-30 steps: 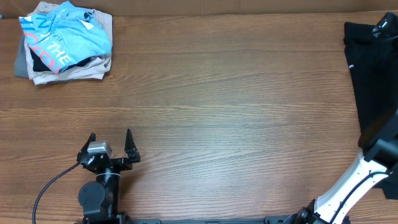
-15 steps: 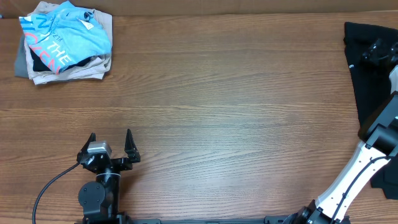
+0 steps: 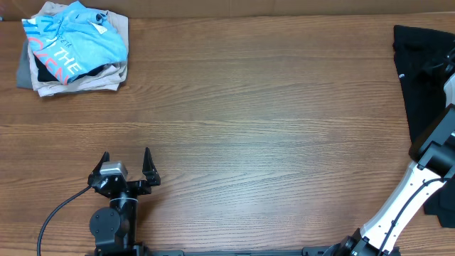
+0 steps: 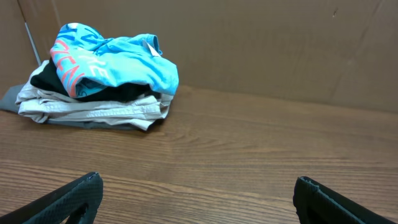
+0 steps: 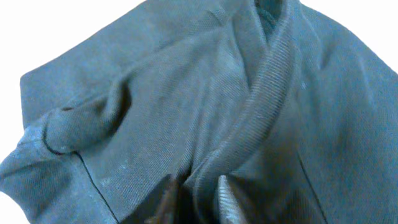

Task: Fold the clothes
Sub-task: 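Reach the right gripper to the black garment and grasp its edge, then drag the black garment leftward to the table center with the right gripper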

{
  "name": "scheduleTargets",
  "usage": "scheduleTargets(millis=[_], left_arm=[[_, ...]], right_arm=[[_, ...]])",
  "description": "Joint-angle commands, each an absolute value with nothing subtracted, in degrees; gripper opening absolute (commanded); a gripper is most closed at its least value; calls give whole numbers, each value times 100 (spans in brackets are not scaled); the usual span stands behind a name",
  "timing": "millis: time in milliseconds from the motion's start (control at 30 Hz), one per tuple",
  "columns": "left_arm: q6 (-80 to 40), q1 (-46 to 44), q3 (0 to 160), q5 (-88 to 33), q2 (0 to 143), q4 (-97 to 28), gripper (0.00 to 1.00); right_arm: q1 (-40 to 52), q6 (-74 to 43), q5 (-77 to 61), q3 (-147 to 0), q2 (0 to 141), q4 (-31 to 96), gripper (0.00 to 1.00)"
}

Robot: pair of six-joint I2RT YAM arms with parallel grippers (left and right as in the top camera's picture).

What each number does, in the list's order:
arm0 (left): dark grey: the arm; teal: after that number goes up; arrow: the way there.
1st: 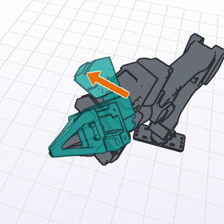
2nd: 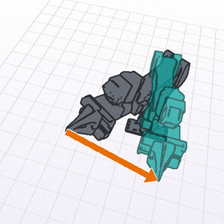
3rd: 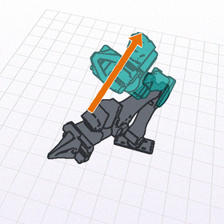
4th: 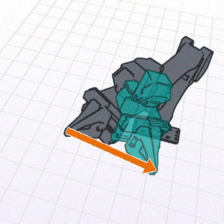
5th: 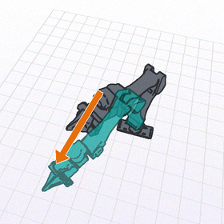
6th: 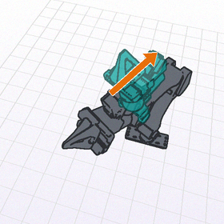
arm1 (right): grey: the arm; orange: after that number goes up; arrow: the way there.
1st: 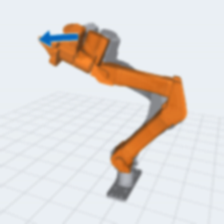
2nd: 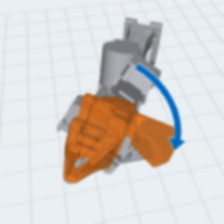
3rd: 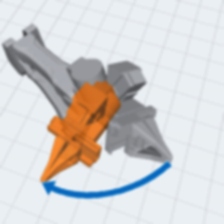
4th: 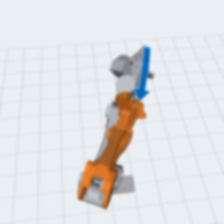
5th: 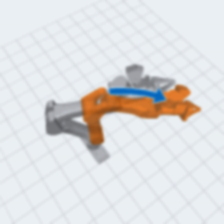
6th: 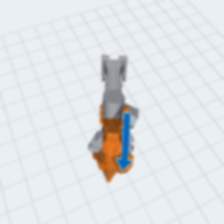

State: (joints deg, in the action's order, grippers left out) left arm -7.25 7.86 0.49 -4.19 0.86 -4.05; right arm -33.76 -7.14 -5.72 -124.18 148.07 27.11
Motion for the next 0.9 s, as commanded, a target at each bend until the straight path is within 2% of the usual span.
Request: scheduleTargets(millis=[0, 100, 167, 400, 633, 867], left_arm=[[-620, 768, 27, -386, 25, -412, 100], [-620, 768, 27, -386, 25, -412, 100], [-620, 768, 27, -386, 25, -412, 100], [-620, 768, 27, -386, 25, -412, 100], [-620, 768, 27, -388, 25, -412, 100], [-620, 768, 27, -386, 25, -412, 100]], right_arm=[[-3361, -755, -611, -12726, 14892, 2869, 16], [-3306, -753, -692, -13069, 14805, 3238, 4], [-3232, -751, -952, -13281, 14709, 3413, 4], [-2563, -760, -3173, -13677, 14090, 3839, 4], [-1035, -906, -4091, -13675, 13876, 4405, 4], [989, -928, -4060, -13673, 13931, 4945, 4]])
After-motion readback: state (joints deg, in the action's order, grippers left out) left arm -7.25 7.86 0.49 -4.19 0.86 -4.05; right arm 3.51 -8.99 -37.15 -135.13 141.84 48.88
